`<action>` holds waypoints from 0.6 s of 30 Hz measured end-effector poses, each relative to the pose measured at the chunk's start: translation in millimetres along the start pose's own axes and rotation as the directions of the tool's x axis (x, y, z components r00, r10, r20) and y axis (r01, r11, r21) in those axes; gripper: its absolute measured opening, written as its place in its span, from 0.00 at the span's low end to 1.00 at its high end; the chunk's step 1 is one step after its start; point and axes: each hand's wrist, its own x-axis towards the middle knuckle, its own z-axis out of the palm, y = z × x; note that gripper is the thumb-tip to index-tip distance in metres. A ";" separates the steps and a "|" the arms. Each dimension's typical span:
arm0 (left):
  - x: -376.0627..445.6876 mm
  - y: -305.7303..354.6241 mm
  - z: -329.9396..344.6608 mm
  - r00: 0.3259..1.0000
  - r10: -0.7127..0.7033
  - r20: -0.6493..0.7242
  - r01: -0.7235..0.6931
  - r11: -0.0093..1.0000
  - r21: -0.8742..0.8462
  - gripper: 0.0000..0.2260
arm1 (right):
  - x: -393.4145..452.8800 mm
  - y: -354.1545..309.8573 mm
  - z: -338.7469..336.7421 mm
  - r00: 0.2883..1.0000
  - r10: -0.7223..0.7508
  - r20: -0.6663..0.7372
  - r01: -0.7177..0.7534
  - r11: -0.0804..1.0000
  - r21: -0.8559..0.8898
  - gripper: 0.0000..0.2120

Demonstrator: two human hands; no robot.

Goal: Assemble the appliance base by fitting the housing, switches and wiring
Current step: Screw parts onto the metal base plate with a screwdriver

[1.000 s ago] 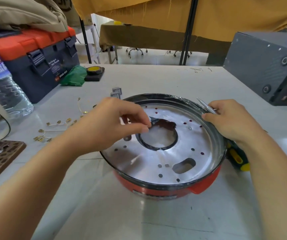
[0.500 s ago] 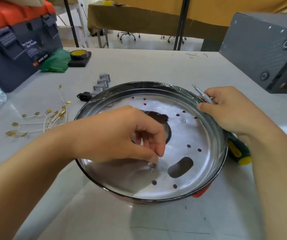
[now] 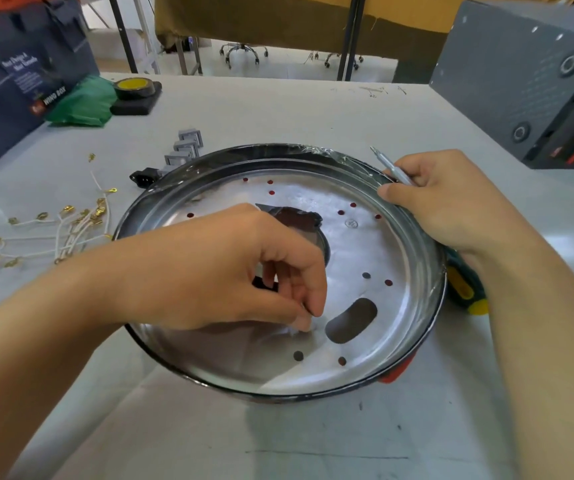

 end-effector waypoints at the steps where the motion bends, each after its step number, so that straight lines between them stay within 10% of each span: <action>1: 0.2 0.4 0.1 1.000 0.003 0.004 -0.003 1.000 0.001 0.03 | 0.0 0.4 0.2 1.000 0.001 0.002 -0.002 1.000 0.002 0.08; 18: 1.3 1.0 1.7 0.999 0.002 0.032 -0.002 1.000 0.001 0.02 | -3.3 -3.8 -0.8 0.999 0.027 -0.017 -0.027 0.998 0.050 0.05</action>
